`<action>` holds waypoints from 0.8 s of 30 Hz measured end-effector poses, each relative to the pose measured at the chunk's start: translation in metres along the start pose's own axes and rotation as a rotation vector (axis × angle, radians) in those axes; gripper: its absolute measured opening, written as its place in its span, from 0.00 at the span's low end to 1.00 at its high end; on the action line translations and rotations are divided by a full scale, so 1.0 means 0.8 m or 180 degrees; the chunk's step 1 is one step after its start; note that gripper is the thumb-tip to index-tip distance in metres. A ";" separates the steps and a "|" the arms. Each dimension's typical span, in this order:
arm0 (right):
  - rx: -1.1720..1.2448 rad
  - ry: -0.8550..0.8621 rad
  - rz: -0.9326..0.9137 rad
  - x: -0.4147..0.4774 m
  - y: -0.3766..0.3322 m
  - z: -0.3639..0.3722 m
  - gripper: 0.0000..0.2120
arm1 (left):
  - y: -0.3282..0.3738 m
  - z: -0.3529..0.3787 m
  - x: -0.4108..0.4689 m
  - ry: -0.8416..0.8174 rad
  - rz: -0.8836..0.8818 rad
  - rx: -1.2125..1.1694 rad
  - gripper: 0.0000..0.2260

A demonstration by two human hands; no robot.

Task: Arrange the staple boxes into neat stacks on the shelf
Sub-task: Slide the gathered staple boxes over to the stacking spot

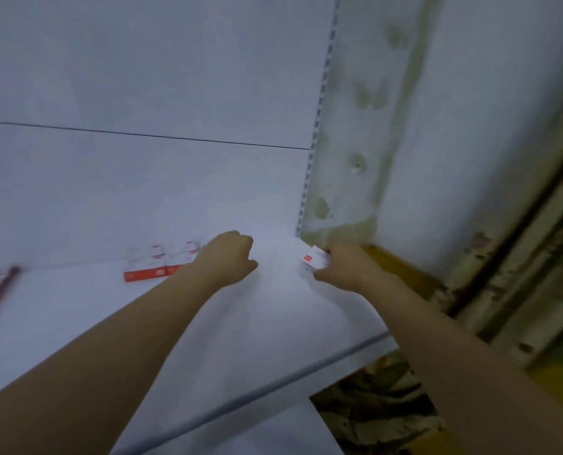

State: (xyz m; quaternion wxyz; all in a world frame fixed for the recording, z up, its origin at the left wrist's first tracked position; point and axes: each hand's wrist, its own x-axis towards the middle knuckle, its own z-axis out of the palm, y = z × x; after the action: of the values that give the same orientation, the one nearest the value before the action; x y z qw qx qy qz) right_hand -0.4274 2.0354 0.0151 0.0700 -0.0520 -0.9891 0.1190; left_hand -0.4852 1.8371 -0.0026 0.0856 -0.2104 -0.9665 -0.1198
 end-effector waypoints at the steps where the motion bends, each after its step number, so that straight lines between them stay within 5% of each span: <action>1: 0.0077 -0.0048 -0.0148 0.013 -0.019 0.009 0.19 | -0.019 -0.005 -0.003 0.0031 -0.0150 0.0041 0.17; 14: 0.0518 -0.0339 -0.1650 0.101 -0.214 0.093 0.22 | -0.162 -0.045 -0.080 0.0339 -0.1657 0.0364 0.18; 19: 0.1025 -0.0302 -0.1893 0.100 -0.236 0.105 0.30 | -0.164 -0.030 -0.085 0.0535 -0.1460 0.0194 0.17; 24: 0.2027 -0.0288 -0.1403 0.105 -0.251 0.109 0.24 | -0.154 -0.014 -0.083 0.0976 -0.0981 -0.0409 0.26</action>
State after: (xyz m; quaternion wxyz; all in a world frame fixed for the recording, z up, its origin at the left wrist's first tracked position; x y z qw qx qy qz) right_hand -0.5407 1.8312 -0.0097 0.0628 0.1913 -0.8922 0.4044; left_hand -0.4774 1.6996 -0.0306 0.1986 -0.0445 -0.9532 -0.2234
